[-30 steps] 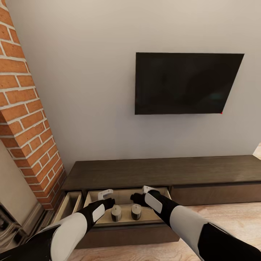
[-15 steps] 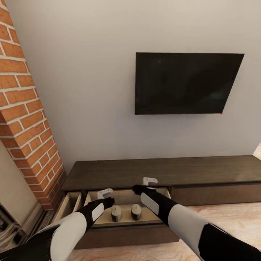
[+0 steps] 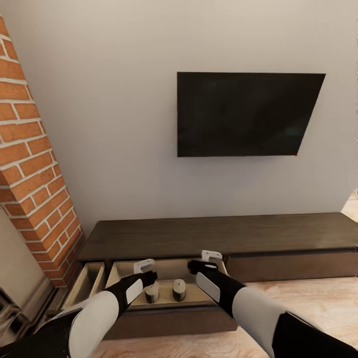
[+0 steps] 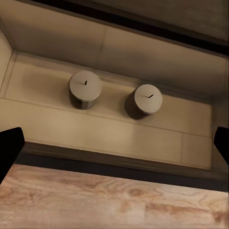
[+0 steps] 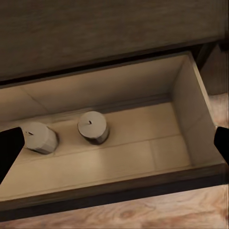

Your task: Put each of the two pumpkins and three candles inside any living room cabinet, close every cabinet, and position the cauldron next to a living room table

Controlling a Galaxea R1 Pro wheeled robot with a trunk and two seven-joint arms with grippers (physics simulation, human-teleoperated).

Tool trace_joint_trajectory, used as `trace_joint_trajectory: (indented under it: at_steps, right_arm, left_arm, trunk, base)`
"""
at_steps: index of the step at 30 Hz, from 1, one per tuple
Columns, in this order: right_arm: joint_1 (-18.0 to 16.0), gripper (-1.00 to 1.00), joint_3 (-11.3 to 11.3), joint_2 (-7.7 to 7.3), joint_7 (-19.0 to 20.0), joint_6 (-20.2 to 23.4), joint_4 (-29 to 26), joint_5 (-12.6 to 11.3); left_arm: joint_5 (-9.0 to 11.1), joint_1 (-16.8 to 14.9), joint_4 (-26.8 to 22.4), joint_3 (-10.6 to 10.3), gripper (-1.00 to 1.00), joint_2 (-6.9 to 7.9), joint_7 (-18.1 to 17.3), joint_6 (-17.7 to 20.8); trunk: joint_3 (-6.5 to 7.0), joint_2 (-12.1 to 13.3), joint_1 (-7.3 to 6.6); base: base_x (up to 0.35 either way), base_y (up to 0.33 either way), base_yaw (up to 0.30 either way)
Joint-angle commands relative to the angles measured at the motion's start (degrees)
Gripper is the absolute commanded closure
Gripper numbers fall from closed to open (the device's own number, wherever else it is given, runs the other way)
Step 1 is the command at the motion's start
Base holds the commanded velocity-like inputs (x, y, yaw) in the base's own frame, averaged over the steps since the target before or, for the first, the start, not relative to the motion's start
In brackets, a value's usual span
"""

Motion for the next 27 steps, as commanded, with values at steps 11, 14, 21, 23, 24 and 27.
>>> trace_joint_trajectory:
  at_steps: [11, 14, 21, 23, 24, 27]
  right_arm:
    - [1.2, -1.0, 0.4, -0.07, -0.3, 0.2, 0.4, -0.1]
    - [1.2, -1.0, 0.4, -0.06, -0.2, 0.2, 0.4, -0.1]
    - [1.3, -1.0, 0.4, -0.1, -0.3, 0.2, 0.4, 0.0]
    - [1.3, -1.0, 0.3, -0.15, -0.3, 0.2, 0.4, 0.0]
    - [1.3, -1.0, 0.3, -0.18, -0.3, 0.2, 0.4, 0.0]
    - [1.3, -1.0, 0.2, -0.23, -0.3, 0.1, 0.4, 0.1]
  left_arm:
    - [-0.2, 0.0, 0.4, 0.2, -1.0, -0.28, -0.4, 0.6]
    - [-0.2, 0.0, 0.4, 0.3, -1.0, -0.31, -0.9, 0.6]
    - [-0.3, 0.0, 0.4, 0.3, -1.0, -0.32, -1.1, 0.6]
    - [-0.3, 0.0, 0.4, 0.3, -1.0, -0.32, -1.1, 0.6]
    - [-0.3, 0.0, 0.4, 0.3, -1.0, -0.32, -1.1, 0.7]
    - [-0.3, 0.0, 0.4, 0.3, -1.0, -0.36, -1.6, 0.7]
  trunk:
    - [-0.06, 0.0, 0.0]
    - [-0.06, 0.0, 0.0]
    - [-0.06, 0.0, 0.0]
    - [-0.06, 0.0, 0.0]
    - [-0.06, 0.0, 0.0]
    - [-0.06, 0.0, 0.0]
  base:
    - [-0.043, -0.292, 0.0]
    - [-0.002, -0.293, 0.0]
    - [0.0, -0.293, 0.0]
    - [0.0, -0.293, 0.0]
    - [0.0, -0.293, 0.0]
    - [0.0, -0.293, 0.0]
